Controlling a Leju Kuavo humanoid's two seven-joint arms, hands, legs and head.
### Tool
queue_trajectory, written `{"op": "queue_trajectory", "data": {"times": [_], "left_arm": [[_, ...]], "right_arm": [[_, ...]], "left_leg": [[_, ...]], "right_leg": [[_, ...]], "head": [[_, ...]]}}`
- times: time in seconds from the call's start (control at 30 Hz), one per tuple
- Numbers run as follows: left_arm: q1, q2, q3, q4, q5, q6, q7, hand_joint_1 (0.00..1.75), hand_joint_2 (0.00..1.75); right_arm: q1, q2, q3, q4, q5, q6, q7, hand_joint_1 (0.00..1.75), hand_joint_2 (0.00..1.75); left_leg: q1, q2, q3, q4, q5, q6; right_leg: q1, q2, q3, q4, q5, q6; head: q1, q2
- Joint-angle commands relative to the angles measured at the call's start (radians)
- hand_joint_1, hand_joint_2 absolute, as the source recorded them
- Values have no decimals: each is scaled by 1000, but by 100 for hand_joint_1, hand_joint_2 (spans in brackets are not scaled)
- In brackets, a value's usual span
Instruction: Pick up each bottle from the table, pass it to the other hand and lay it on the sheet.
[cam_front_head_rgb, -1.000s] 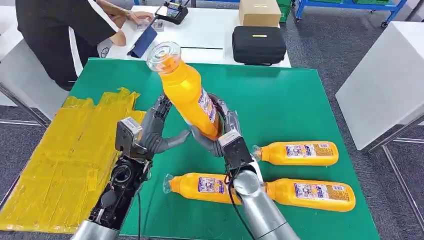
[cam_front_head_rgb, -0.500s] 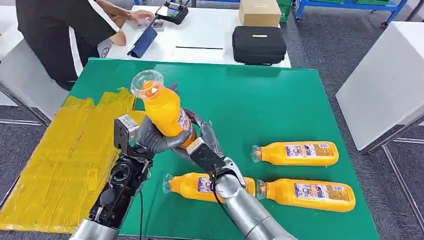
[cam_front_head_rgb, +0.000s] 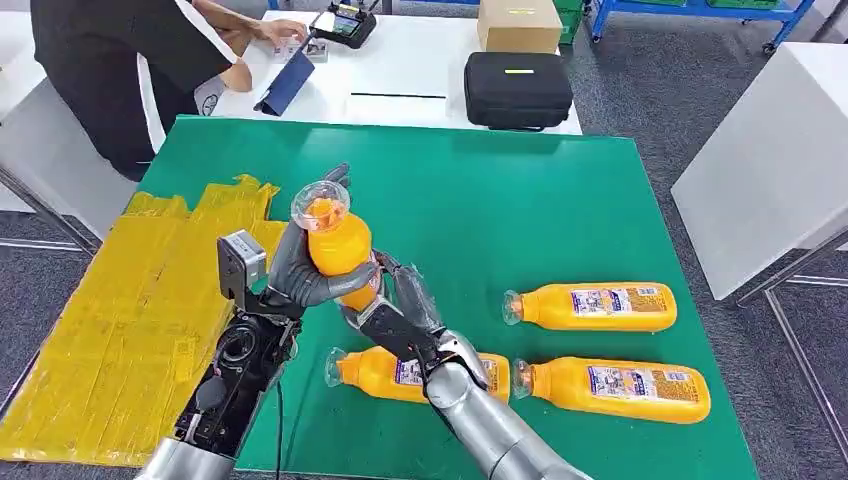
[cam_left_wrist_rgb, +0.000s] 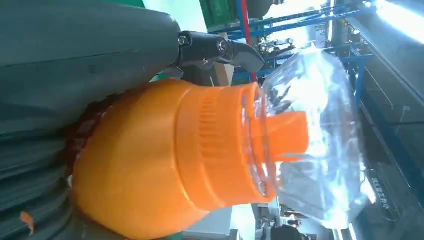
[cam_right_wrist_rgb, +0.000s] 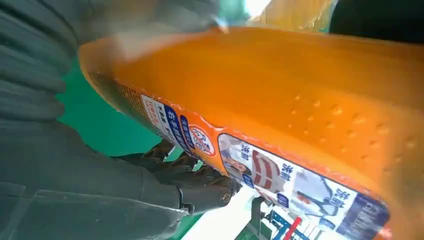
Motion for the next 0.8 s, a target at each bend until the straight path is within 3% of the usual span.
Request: {"op": "queue_trajectory", "data": {"times": [0.03,0.13,0.17,0.2,0.23,0.3,0.8], "left_arm": [[-68,9,-21,61,6,-8,-1,0,175],[-69,9,-21,64,8,-8,-2,0,175],[-71,10,-22,69,10,-7,-3,9,175],[-72,10,-23,71,10,-7,-4,91,175],[-78,10,-27,82,12,-8,-8,150,175],[-85,10,-34,96,11,-12,-13,175,175],[-88,7,-39,105,7,-13,-17,175,175]], "right_arm": [[-33,3,56,107,14,1,3,175,175],[-34,2,54,105,14,3,3,175,175],[-33,1,52,102,16,1,1,175,175],[-32,2,50,100,16,-1,0,175,175],[-30,1,46,92,18,-7,-6,175,175],[-27,-1,40,76,19,-16,-14,175,175],[-22,-3,37,46,26,-42,-27,175,175]], "left_leg": [[1,0,2,0,-1,-1],[1,0,2,0,-1,-1],[1,0,4,0,-2,-2],[1,0,1,0,-1,-1],[0,0,2,0,-1,-1],[1,0,2,0,-1,-1],[1,1,3,0,-1,-2]], "right_leg": [[1,-1,2,0,-1,-1],[1,-1,2,0,-1,-1],[1,-2,4,0,-2,-2],[1,-1,2,0,-1,-1],[1,-1,2,0,-1,-1],[1,-2,3,0,-1,-1],[1,-1,3,0,-1,-1]], "head": [[0,0],[0,0],[0,0],[0,0],[0,0],[0,0],[0,0]]}}
